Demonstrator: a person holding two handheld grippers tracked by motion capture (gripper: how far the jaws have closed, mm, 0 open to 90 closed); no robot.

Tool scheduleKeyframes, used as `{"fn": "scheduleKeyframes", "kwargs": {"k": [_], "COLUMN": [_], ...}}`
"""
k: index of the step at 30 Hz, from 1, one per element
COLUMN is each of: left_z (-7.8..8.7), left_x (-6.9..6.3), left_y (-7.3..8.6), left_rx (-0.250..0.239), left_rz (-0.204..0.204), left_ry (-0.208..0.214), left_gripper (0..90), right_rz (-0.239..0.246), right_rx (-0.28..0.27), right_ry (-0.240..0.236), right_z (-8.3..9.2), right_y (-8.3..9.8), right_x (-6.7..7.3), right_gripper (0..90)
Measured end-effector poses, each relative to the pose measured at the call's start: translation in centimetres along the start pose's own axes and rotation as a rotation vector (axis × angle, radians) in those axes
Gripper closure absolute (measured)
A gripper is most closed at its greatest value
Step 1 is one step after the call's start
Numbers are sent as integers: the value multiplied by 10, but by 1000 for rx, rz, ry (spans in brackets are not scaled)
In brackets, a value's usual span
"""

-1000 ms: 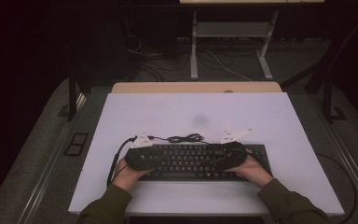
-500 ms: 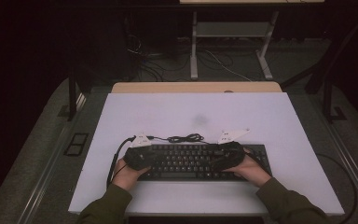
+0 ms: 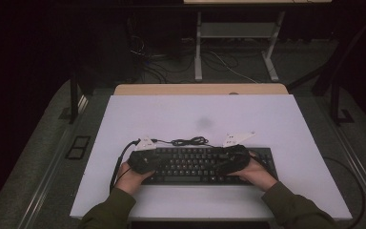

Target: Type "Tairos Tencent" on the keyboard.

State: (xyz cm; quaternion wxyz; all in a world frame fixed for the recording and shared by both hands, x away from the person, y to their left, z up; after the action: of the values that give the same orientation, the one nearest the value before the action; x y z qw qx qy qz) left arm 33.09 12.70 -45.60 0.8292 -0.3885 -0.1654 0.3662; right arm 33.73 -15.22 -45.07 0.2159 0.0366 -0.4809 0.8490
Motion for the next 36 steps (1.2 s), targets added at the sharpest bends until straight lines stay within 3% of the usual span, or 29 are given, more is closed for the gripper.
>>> {"fn": "scheduleKeyframes", "kwargs": {"k": [14,26,30,36], "left_z": [-1,6,8,11], "left_x": [0,1,1,1], "left_y": [1,-2,-1,1], "left_rx": [13,-26,-27,-29], "left_rz": [-2,27,39,44], "left_ry": [-1,2,5,4], "left_gripper": [888,851,786,677], "right_rz": [-1,4,0,-1], "right_rx": [-2,-7,-4,-3], "right_ry": [4,6,-1,-24], "right_z": [0,1,1,-1], "right_y": [0,-1,-1,-5], "right_x": [0,0,0,2], "right_gripper": [275,284,326,465]}}
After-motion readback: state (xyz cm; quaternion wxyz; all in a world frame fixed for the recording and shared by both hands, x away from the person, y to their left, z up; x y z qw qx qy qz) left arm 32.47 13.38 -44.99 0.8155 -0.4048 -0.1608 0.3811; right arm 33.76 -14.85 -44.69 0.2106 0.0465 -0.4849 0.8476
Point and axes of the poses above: each handheld gripper's, and its own axes: z roughly backward along the jaws, y roughly out of its underside, x roughly to its left, the point moved 3 cm from there along -z, roughly forward along the jaws, and after that the axes turned 10 degrees about -y, right-handed, at the moved point
